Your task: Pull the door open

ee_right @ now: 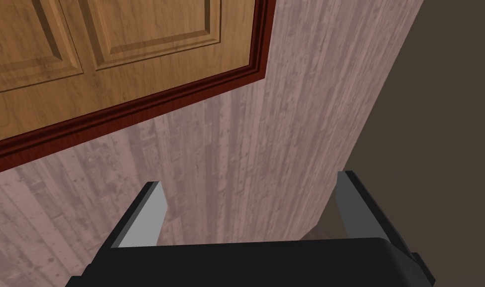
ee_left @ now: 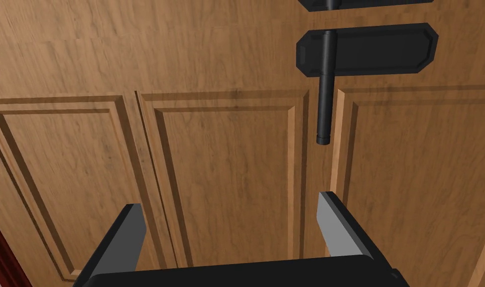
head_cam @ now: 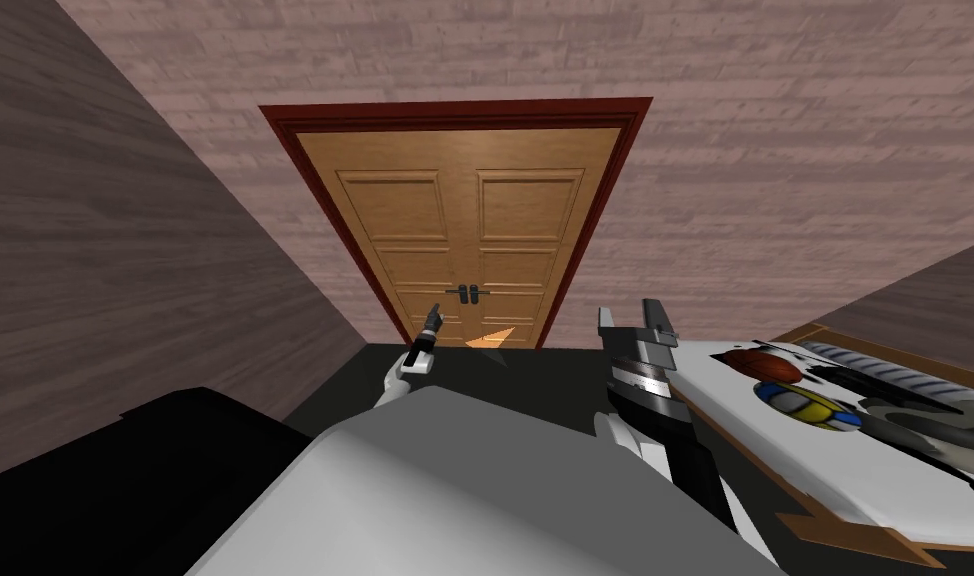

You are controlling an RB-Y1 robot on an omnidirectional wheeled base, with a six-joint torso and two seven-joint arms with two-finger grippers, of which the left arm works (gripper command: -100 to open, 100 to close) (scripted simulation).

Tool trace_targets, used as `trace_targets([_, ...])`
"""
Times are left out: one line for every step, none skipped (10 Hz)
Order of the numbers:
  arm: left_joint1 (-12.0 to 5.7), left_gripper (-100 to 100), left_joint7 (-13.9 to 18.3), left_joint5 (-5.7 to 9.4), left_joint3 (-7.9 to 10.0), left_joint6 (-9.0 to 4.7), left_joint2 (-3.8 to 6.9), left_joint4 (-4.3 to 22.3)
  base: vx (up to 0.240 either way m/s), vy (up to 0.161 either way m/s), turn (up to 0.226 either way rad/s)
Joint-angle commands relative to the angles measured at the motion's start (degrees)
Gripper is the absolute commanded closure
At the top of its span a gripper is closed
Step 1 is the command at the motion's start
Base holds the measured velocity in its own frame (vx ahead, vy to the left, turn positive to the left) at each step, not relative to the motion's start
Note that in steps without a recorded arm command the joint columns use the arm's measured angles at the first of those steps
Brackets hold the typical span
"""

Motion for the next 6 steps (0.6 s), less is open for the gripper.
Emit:
trace_targets([-1.11,-100,0.51,0.25,0.32,0.53,0.65,2.39,0.117,0.03,-0.07])
trace_targets([-1.72,-100,0.82,0.41,0.5,0.67,1.06,3.91,0.109,0.04,-0.064])
trace_targets([-2.29,-100,1.11,0.56,0.67,0.8,1.44,5.35,0.098,0.024,-0.062])
trace_targets([-2.84,-100,1.39,0.7,0.84,0.92,1.8,6.73,0.087,0.009,-0.063])
trace_targets([-3.39,-100,1.67,0.84,1.0,1.05,2.17,8.1,0.088,0.017,-0.06])
trace_targets([-3.94,-100,1.95,0.98,1.16,1.17,2.53,9.47,0.097,0.023,-0.061])
